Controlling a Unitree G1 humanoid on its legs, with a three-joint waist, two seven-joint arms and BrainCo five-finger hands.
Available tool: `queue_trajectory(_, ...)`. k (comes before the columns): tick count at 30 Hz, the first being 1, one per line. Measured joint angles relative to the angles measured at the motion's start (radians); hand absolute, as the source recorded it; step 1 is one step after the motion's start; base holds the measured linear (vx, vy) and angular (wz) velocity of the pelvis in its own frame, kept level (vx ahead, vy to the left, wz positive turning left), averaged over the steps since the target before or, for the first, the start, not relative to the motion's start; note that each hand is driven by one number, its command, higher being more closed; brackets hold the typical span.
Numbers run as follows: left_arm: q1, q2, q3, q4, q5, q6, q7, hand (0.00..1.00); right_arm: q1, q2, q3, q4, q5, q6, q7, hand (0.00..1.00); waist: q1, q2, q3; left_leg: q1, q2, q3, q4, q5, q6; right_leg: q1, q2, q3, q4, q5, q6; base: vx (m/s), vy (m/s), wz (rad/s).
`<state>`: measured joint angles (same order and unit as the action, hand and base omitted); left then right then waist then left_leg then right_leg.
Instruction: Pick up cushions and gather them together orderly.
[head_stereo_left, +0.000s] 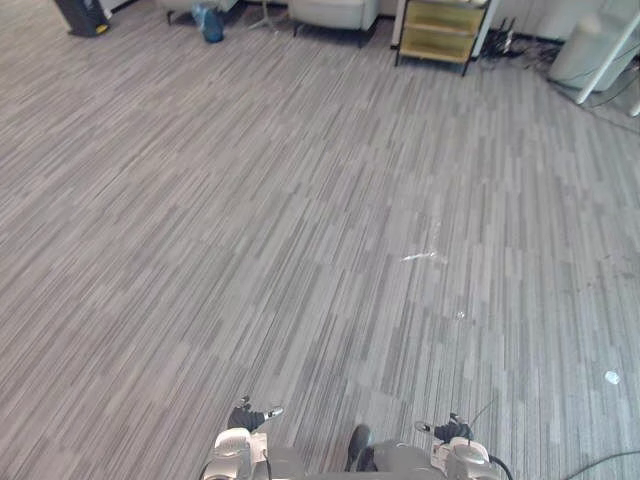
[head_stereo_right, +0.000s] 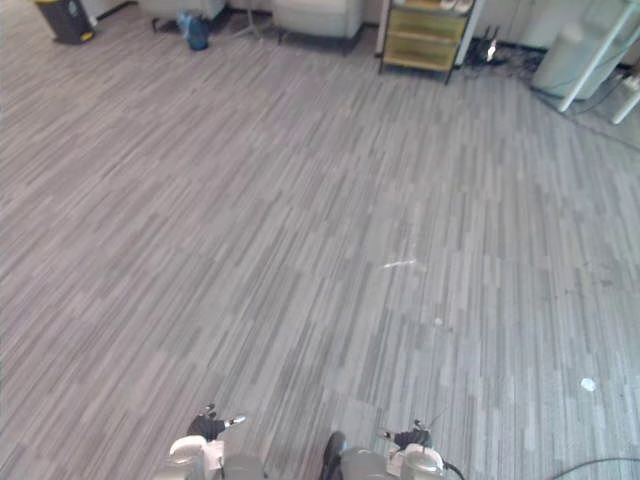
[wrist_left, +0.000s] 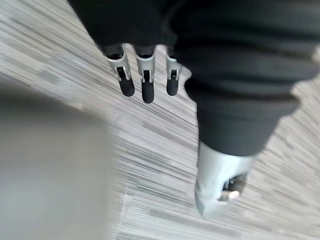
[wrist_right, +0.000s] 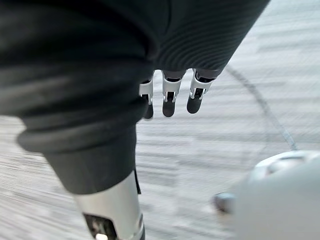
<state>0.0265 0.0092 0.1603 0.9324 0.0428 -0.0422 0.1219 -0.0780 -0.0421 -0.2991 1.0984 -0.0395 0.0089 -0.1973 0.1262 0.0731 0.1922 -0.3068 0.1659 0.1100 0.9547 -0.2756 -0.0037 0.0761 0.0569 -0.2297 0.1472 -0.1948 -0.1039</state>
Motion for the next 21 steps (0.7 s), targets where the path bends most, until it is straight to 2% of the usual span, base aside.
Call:
queue_trajectory(1,0.0,0.002,0.003,-0.003,-0.002,-0.003,0.001,0.0,-0.015,-0.003,-0.003,0.015,0.0,0.0,0.0,0.0,0.01,0.007,0.0,-0.042,-0.04,-0.002,-0.2,0.002,0.0,0.03,-0.013,0.041,-0.016,-0.016,0.02,0.47,0.165,-0.84)
queue_trajectory(2,0.002,0.004,0.006,-0.003,-0.003,-0.006,0.002,0.0,-0.021,-0.005,-0.003,0.017,0.0,0.0,0.0,0.0,0.013,0.01,0.001,-0.055,-0.073,-0.012,-0.384,0.029,-0.011,0.053,-0.031,0.07,-0.023,-0.038,0.039,0.59,0.238,-0.92)
queue_trajectory(3,0.006,0.006,0.007,-0.004,-0.005,-0.012,0.001,0.0,-0.018,-0.004,-0.002,0.02,0.0,0.0,0.0,0.0,0.019,0.012,-0.001,-0.054,-0.096,-0.021,-0.585,0.141,-0.045,0.086,-0.05,0.1,-0.045,-0.062,0.066,0.43,0.19,-0.7)
queue_trajectory(4,0.008,0.008,0.007,-0.004,-0.005,-0.012,0.001,0.0,-0.016,-0.004,0.001,0.022,0.0,0.0,0.001,0.0,0.028,0.009,-0.002,-0.047,-0.099,-0.014,-0.624,0.197,-0.054,0.096,-0.059,0.117,-0.054,-0.069,0.073,0.59,0.247,-0.81)
queue_trajectory(5,0.015,0.016,0.007,-0.003,-0.004,-0.015,0.001,0.0,-0.015,0.004,0.009,0.026,0.0,0.0,0.001,0.0,0.045,-0.006,-0.014,-0.027,-0.122,0.02,-0.644,0.267,-0.021,0.123,-0.083,0.15,-0.085,-0.083,0.085,0.66,0.222,-0.47)
queue_trajectory(6,0.013,0.03,0.007,0.0,-0.001,-0.016,0.001,0.0,-0.011,0.01,0.003,0.026,0.0,-0.001,0.002,0.0,0.035,-0.032,-0.021,-0.042,-0.151,0.024,-0.608,0.22,0.001,0.137,-0.113,0.153,-0.087,-0.077,0.092,0.83,0.249,-0.27)
queue_trajectory(7,0.007,0.028,0.018,0.0,0.0,-0.015,0.0,0.0,-0.001,0.007,-0.02,0.018,-0.001,0.001,0.002,0.0,0.034,-0.037,-0.022,-0.056,-0.165,0.026,-0.541,0.17,0.041,0.127,-0.132,0.151,-0.032,-0.072,0.104,0.7,0.199,0.14)
queue_trajectory(8,0.003,0.029,0.021,0.002,0.0,-0.013,-0.001,0.0,0.006,0.007,-0.022,0.014,-0.003,0.001,0.002,0.0,0.037,-0.038,-0.021,-0.046,-0.166,0.035,-0.522,0.155,0.05,0.121,-0.141,0.155,0.012,-0.075,0.111,0.67,0.213,0.04)
queue_trajectory(9,0.003,0.035,0.016,0.015,0.002,-0.011,-0.001,0.0,0.02,0.005,-0.033,0.015,-0.006,0.002,0.003,0.0,0.038,-0.046,-0.023,-0.001,-0.178,0.042,-0.52,0.117,0.061,0.071,-0.157,0.163,0.192,-0.075,0.152,0.62,0.22,0.04)
queue_trajectory(10,-0.002,0.044,0.005,0.03,0.006,-0.009,-0.008,0.0,0.025,0.005,-0.045,0.015,-0.011,0.0,0.004,0.0,0.03,-0.05,-0.023,0.077,-0.193,0.036,-0.55,0.083,0.066,-0.027,-0.184,0.165,0.472,-0.025,0.258,0.6,0.204,0.01)
queue_trajectory(11,-0.006,0.049,0.001,0.038,0.008,-0.005,-0.011,0.0,0.027,0.006,-0.046,0.015,-0.012,-0.001,0.005,0.0,0.026,-0.054,-0.017,0.117,-0.2,0.034,-0.566,0.071,0.066,-0.071,-0.195,0.165,0.592,-0.012,0.282,0.57,0.159,0.12)
queue_trajectory(12,-0.008,0.055,-0.008,0.051,0.014,0.006,-0.012,0.0,0.038,0.008,-0.047,0.014,-0.02,0.0,0.009,0.0,0.012,-0.056,-0.01,0.215,-0.209,0.02,-0.606,0.056,0.064,-0.138,-0.22,0.129,0.797,-0.02,0.266,0.55,0.103,0.14)
queue_trajectory(13,-0.006,0.055,-0.014,0.057,0.014,0.007,-0.012,0.0,0.047,0.01,-0.047,-0.001,-0.023,0.001,0.012,0.0,0.001,-0.057,-0.01,0.279,-0.21,0.014,-0.641,0.055,0.062,-0.174,-0.239,0.089,0.853,-0.034,0.24,0.63,0.089,0.15)
queue_trajectory(14,-0.005,0.055,-0.035,0.06,0.015,0.007,-0.012,0.0,0.058,0.006,-0.041,-0.034,-0.029,-0.004,0.014,0.0,-0.014,-0.052,-0.007,0.384,-0.203,0.017,-0.715,0.054,0.062,-0.231,-0.268,-0.001,0.835,-0.067,0.183,0.52,0.046,0.07)
queue_trajectory(15,-0.005,0.054,-0.04,0.063,0.015,0.007,-0.012,0.0,0.057,0.005,-0.041,-0.037,-0.03,-0.004,0.014,0.0,-0.017,-0.042,-0.003,0.413,-0.198,0.017,-0.735,0.051,0.056,-0.244,-0.27,-0.026,0.811,-0.076,0.169,0.49,0.012,-0.01)
queue_trajectory(16,-0.011,0.052,-0.049,0.072,0.016,0.007,-0.013,0.0,0.057,0.004,-0.041,-0.048,-0.031,-0.004,0.019,0.0,-0.023,-0.041,-0.002,0.482,-0.18,0.021,-0.789,0.044,0.044,-0.298,-0.267,-0.087,0.689,-0.088,0.148,0.5,-0.032,0.01)
queue_trajectory(17,-0.016,0.054,-0.069,0.074,0.016,0.007,-0.013,0.0,0.054,0.002,-0.041,-0.05,-0.03,-0.005,0.023,0.0,-0.028,-0.042,-0.002,0.519,-0.161,0.021,-0.82,0.036,0.033,-0.359,-0.244,-0.105,0.544,-0.071,0.147,0.51,-0.051,0.04)
queue_trajectory(18,-0.017,0.054,-0.073,0.073,0.016,0.007,-0.013,0.0,0.051,0.002,-0.041,-0.052,-0.028,-0.005,0.025,0.0,-0.034,-0.042,-0.002,0.526,-0.153,0.02,-0.83,0.032,0.029,-0.377,-0.233,-0.106,0.485,-0.054,0.143,0.62,-0.135,0.17)
queue_trajectory(20,-0.015,0.056,-0.083,0.078,0.02,0.007,-0.013,0.0,0.029,0.0,-0.034,-0.053,-0.028,-0.004,0.026,0.0,-0.065,-0.059,0.002,0.586,-0.124,0.01,-0.865,0.01,-0.006,-0.427,-0.167,-0.052,0.102,0.132,0.146,0.58,-0.187,0.28)
queue_trajectory(21,-0.012,0.056,-0.083,0.079,0.023,0.007,-0.013,0.0,0.03,0.0,-0.031,-0.052,-0.029,-0.004,0.027,0.0,-0.067,-0.066,0.006,0.597,-0.124,0.006,-0.865,0.006,-0.011,-0.426,-0.161,-0.037,0.061,0.161,0.147,0.45,-0.203,0.3)
